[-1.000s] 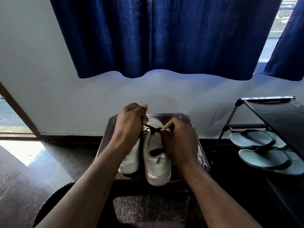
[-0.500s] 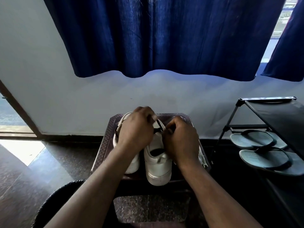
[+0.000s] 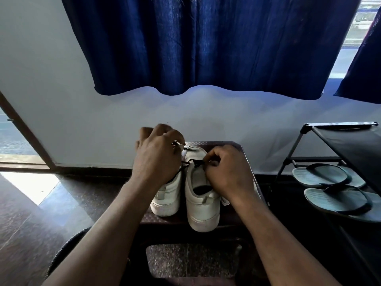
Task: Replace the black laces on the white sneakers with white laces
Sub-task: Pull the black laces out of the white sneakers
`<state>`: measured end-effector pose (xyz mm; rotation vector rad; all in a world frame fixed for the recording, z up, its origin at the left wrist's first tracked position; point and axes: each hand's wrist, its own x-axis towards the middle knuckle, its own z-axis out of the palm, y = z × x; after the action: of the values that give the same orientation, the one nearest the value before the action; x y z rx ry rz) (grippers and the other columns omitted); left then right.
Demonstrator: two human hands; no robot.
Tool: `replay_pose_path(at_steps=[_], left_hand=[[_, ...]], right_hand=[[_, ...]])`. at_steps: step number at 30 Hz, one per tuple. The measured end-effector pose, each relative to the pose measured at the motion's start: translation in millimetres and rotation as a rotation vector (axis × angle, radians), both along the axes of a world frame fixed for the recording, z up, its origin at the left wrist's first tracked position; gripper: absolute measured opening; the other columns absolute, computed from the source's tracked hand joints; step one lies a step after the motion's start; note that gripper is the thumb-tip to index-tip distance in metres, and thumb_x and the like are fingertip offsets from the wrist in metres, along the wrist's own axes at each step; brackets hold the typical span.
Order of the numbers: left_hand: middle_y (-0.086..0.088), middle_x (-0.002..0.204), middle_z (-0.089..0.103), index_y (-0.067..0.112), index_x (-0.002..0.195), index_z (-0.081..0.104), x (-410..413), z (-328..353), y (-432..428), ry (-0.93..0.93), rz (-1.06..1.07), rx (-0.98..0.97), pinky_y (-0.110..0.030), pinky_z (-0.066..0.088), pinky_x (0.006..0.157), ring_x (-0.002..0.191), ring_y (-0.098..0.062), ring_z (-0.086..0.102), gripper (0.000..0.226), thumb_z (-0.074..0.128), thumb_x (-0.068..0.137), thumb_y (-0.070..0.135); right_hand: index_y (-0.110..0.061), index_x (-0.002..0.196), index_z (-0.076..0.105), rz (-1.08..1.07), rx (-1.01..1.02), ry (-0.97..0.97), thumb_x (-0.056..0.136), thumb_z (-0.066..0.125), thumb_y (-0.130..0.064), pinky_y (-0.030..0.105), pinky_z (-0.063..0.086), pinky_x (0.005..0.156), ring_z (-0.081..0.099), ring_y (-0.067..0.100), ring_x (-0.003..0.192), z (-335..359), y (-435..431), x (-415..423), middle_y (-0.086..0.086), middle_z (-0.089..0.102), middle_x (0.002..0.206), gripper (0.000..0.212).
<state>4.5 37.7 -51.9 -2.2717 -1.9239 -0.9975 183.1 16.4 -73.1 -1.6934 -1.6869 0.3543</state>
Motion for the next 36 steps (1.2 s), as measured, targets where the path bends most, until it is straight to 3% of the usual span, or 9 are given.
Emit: replay_pose_path(at_steps=[2,6,11,14,17,23,26,29,36], left_hand=[[0.019,0.129,0.059,0.038,0.098,0.075,3.4,0.0,-10.6,0.086,0.029,0.066,-0.041,0.035,0.089,0.126,-0.029,0.039,0.010,0.068,0.091,0.041],[0.019,0.114,0.058,0.035,0.091,0.073,18.3,-7.5,-30.6,0.178,0.031,0.009,-0.049,0.039,0.093,0.121,-0.026,0.039,0.041,0.048,0.083,0.065],[0.010,0.114,0.054,0.028,0.088,0.078,17.2,-20.0,-30.9,0.193,0.076,0.052,-0.048,0.037,0.093,0.116,-0.026,0.040,0.038,0.051,0.081,0.053],[0.010,0.117,0.052,0.027,0.088,0.079,15.5,-21.9,-26.3,0.197,0.085,0.069,-0.048,0.037,0.092,0.115,-0.026,0.037,0.035,0.053,0.083,0.049],[0.011,0.119,0.052,0.028,0.092,0.080,13.7,-24.4,-23.8,0.170,0.047,0.064,-0.048,0.039,0.091,0.115,-0.025,0.038,0.034,0.052,0.085,0.048],[0.012,0.114,0.058,0.030,0.089,0.078,6.1,-28.8,-19.8,0.101,-0.047,0.106,-0.049,0.043,0.090,0.113,-0.025,0.047,0.024,0.061,0.083,0.046],[0.013,0.111,0.061,0.029,0.091,0.077,-2.2,-28.6,-13.7,0.110,-0.099,0.113,-0.047,0.042,0.092,0.110,-0.022,0.051,0.023,0.062,0.082,0.044],[0.015,0.111,0.061,0.032,0.092,0.077,-14.5,-28.4,-7.9,0.105,-0.131,0.126,-0.040,0.038,0.090,0.108,-0.019,0.052,0.022,0.062,0.085,0.047],[0.017,0.115,0.058,0.032,0.094,0.077,-14.5,-24.8,-9.4,0.152,-0.145,0.100,-0.041,0.039,0.092,0.111,-0.019,0.050,0.014,0.074,0.085,0.042]], right_hand=[[-0.033,0.092,0.078,0.104,-0.068,-0.075,0.081,0.071,-0.024,0.027,0.041,0.096,0.056,0.024,0.112,-1.2,8.7,0.4,-0.006,0.060,0.107,0.015],[-0.033,0.096,0.077,0.190,-0.135,-0.151,0.085,0.071,-0.023,0.021,0.023,0.091,0.049,0.026,0.120,-3.9,17.3,-2.7,-0.004,0.057,0.117,0.017],[-0.030,0.085,0.071,0.129,-0.037,-0.041,0.084,0.075,-0.016,0.028,0.040,0.089,0.056,0.023,0.105,-10.0,17.7,-3.8,-0.001,0.062,0.107,0.014],[-0.025,0.083,0.067,-0.099,0.026,0.276,0.091,0.072,-0.018,0.020,0.033,0.076,0.056,0.015,0.089,-12.8,11.2,-4.5,0.002,0.064,0.104,0.012],[-0.023,0.084,0.066,-0.168,0.016,0.387,0.093,0.068,-0.018,0.021,0.030,0.073,0.057,0.016,0.090,-15.4,5.1,-6.2,-0.001,0.066,0.100,0.010],[-0.031,0.091,0.068,-0.013,0.011,0.134,0.085,0.073,-0.040,0.034,0.050,0.083,0.063,0.015,0.094,-12.3,7.8,-7.1,-0.009,0.068,0.098,0.011],[-0.034,0.089,0.074,0.065,-0.017,0.020,0.082,0.070,-0.033,0.036,0.051,0.090,0.063,0.021,0.101,-12.9,10.2,-14.4,-0.008,0.068,0.101,0.009],[-0.027,0.089,0.077,0.059,-0.034,0.002,0.074,0.056,-0.030,0.038,0.053,0.086,0.063,0.026,0.097,-13.9,8.1,-18.8,-0.004,0.069,0.099,0.025],[-0.025,0.076,0.066,0.031,0.081,0.116,0.082,0.068,-0.009,0.029,0.047,0.074,0.061,0.018,0.082,-23.1,11.5,-20.1,-0.005,0.065,0.089,0.016]])
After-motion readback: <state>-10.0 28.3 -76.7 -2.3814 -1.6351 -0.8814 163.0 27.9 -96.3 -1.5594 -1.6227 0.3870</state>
